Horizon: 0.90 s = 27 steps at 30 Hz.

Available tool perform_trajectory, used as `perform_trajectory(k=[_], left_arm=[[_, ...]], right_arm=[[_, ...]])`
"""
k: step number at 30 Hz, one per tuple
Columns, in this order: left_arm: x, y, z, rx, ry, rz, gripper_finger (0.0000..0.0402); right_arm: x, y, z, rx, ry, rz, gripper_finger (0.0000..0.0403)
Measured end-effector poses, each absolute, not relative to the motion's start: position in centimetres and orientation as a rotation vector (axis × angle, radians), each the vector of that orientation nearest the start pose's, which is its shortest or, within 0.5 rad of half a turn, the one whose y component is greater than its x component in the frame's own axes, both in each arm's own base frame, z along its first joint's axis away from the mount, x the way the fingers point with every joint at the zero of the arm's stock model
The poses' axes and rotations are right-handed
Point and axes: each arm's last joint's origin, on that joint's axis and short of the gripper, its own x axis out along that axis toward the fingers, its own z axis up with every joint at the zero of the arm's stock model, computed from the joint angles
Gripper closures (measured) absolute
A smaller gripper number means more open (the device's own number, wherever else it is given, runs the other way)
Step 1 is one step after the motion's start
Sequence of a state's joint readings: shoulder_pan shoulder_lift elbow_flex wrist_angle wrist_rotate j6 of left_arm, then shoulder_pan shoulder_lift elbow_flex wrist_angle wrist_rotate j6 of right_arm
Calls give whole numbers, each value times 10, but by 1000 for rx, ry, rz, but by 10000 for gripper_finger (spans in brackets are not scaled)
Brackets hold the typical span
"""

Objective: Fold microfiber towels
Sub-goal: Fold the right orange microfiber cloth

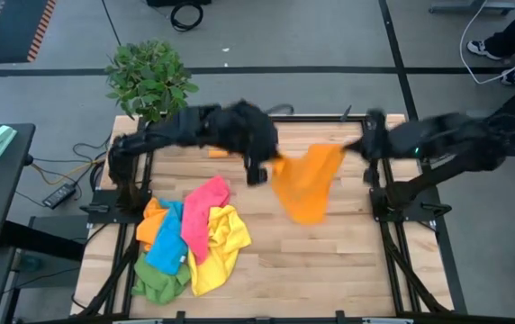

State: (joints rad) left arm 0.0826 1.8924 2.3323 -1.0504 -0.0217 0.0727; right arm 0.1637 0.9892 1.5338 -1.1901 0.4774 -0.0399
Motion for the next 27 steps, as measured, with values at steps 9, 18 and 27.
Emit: perform_trajectory(k=[9, 18, 27], left_arm=[[364, 81, 452, 12, 687, 199, 394], [389, -14, 382, -66, 1085, -41, 395], [403, -144, 219, -126, 1325, -103, 358]], right_arm=[[107, -17, 498, -310, 625, -321, 400], [131, 30, 372, 151, 1049, 1, 400], [138, 136, 219, 556, 944, 262, 401]])
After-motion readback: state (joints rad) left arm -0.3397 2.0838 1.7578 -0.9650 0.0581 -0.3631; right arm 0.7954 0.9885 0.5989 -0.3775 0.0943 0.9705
